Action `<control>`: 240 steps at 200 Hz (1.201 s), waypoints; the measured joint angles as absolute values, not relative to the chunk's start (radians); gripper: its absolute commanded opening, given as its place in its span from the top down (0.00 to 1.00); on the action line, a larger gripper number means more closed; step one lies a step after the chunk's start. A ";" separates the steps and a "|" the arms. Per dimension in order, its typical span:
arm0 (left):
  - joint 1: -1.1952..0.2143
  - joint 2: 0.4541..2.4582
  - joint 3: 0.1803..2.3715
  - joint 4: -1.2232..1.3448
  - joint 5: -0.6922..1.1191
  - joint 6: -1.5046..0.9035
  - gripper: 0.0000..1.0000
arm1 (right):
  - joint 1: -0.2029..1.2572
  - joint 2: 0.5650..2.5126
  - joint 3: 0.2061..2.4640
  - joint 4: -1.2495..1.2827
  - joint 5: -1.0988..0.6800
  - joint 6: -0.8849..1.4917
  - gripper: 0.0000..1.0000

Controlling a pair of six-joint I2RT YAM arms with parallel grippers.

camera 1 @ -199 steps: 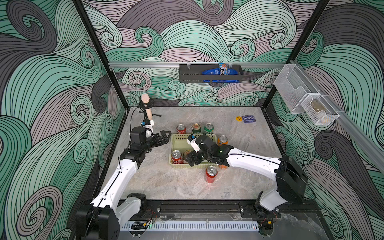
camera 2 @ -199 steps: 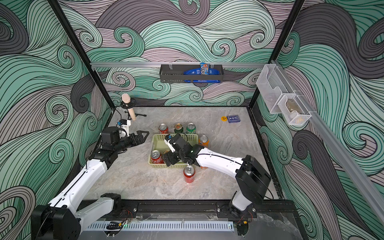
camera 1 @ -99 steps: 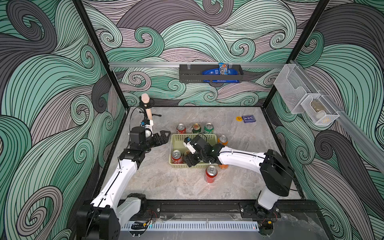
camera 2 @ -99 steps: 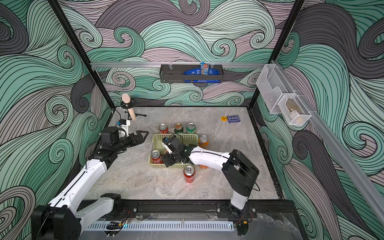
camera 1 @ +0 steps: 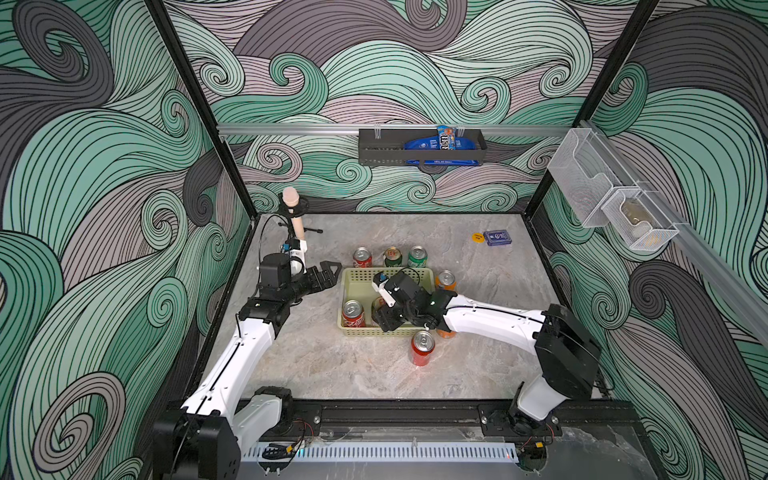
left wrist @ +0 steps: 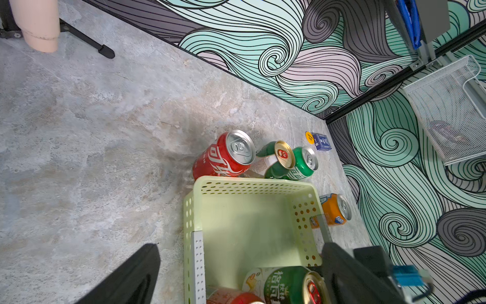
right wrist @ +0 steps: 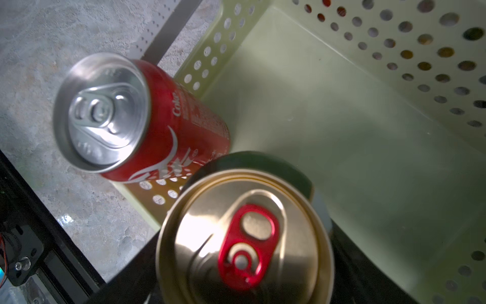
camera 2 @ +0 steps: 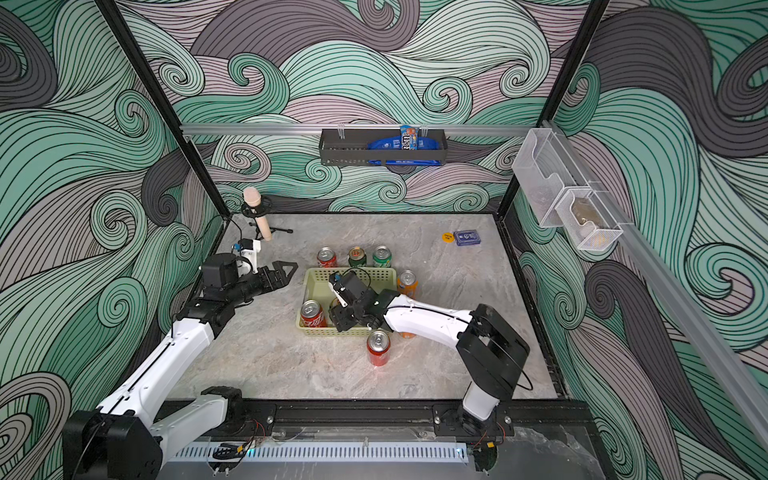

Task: Take out the drinks from the basket
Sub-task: Pick up the drink from the basket.

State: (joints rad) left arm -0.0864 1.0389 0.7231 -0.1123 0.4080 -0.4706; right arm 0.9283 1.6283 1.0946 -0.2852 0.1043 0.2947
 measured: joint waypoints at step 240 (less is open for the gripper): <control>-0.097 1.046 0.697 -0.097 0.463 -0.480 0.02 | 1.090 1.233 0.850 -0.329 0.094 0.249 0.44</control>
